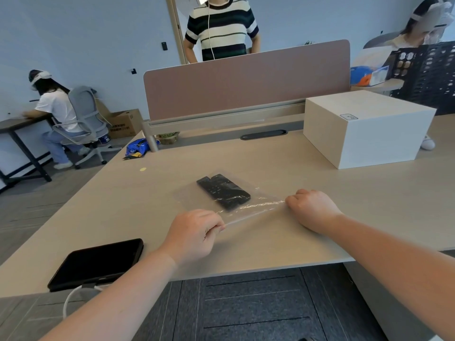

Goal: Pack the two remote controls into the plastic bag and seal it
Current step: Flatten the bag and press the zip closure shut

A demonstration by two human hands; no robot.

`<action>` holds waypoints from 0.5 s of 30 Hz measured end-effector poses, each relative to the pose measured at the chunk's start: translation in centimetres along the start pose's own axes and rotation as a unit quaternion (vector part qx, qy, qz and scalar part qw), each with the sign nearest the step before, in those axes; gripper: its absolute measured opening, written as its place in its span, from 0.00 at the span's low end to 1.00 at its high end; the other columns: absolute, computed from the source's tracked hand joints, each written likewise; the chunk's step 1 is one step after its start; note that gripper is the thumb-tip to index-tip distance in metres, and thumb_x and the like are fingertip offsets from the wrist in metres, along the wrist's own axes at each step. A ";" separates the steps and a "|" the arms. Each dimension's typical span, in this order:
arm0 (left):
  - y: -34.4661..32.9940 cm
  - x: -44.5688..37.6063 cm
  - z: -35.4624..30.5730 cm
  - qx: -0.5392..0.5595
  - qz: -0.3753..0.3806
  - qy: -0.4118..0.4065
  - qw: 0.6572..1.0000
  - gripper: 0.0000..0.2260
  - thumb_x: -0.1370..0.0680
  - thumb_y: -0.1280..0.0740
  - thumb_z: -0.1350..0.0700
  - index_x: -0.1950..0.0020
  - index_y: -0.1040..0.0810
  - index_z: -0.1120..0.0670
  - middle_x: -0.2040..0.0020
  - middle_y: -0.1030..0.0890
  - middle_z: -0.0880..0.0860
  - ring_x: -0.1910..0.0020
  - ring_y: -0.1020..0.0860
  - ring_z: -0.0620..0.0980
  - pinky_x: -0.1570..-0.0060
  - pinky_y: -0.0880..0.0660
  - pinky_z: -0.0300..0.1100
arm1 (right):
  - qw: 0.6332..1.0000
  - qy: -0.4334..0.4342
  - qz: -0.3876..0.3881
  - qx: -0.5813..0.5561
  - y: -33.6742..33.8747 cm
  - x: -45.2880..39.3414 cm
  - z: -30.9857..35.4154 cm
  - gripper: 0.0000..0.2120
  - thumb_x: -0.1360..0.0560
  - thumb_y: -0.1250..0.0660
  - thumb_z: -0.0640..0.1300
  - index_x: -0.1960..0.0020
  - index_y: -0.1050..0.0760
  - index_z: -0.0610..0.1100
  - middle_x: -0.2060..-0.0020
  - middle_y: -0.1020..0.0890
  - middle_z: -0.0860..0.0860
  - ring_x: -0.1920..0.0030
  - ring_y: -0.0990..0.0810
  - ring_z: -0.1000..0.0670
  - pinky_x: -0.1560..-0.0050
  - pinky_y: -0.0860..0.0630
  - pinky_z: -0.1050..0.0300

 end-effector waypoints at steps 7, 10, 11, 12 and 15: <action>-1.6 0.5 -0.1 -0.010 0.102 -0.043 0.994 0.12 0.27 0.42 0.48 0.62 0.21 0.49 0.68 0.20 0.46 0.66 0.23 0.47 0.73 0.26 0.41 | 0.991 -0.080 0.083 -0.074 -0.8 0.0 -1.8 0.14 0.24 0.44 0.40 0.43 0.24 0.48 0.49 0.21 0.46 0.47 0.22 0.44 0.52 0.24 0.55; -1.5 0.5 -0.2 -0.002 0.131 -0.039 0.991 0.17 0.27 0.43 0.39 0.61 0.21 0.49 0.67 0.21 0.45 0.65 0.25 0.45 0.70 0.26 0.42 | 0.985 -0.095 0.098 -0.108 -0.6 0.2 -1.8 0.19 0.26 0.44 0.38 0.40 0.25 0.52 0.46 0.22 0.47 0.45 0.23 0.43 0.49 0.24 0.54; -1.4 0.5 -0.4 0.005 0.133 -0.039 0.990 0.18 0.27 0.43 0.38 0.61 0.21 0.49 0.66 0.21 0.45 0.65 0.25 0.45 0.70 0.26 0.42 | 0.982 -0.101 0.107 -0.120 -0.5 0.1 -1.8 0.21 0.27 0.44 0.37 0.39 0.26 0.53 0.45 0.23 0.47 0.44 0.23 0.42 0.48 0.25 0.53; -1.3 0.5 -0.6 0.012 0.134 -0.039 0.990 0.19 0.27 0.43 0.37 0.61 0.21 0.49 0.66 0.21 0.45 0.65 0.25 0.45 0.69 0.26 0.42 | 0.979 -0.110 0.110 -0.131 -0.4 0.1 -1.7 0.22 0.27 0.43 0.36 0.38 0.26 0.54 0.44 0.23 0.47 0.43 0.24 0.42 0.47 0.25 0.53; -1.1 0.5 -0.6 0.023 0.151 -0.025 0.988 0.23 0.26 0.48 0.37 0.60 0.20 0.50 0.65 0.20 0.46 0.63 0.24 0.47 0.67 0.25 0.45 | 0.969 -0.155 0.081 -0.174 0.5 -0.6 -1.8 0.22 0.26 0.42 0.35 0.37 0.25 0.52 0.43 0.22 0.44 0.43 0.23 0.42 0.46 0.25 0.53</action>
Point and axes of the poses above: each hand's wrist, its own x-axis away from the middle knuckle, its own y-axis out of the back of the hand, z = x × y, the point moved 5 cm from there along -x, towards the middle knuckle
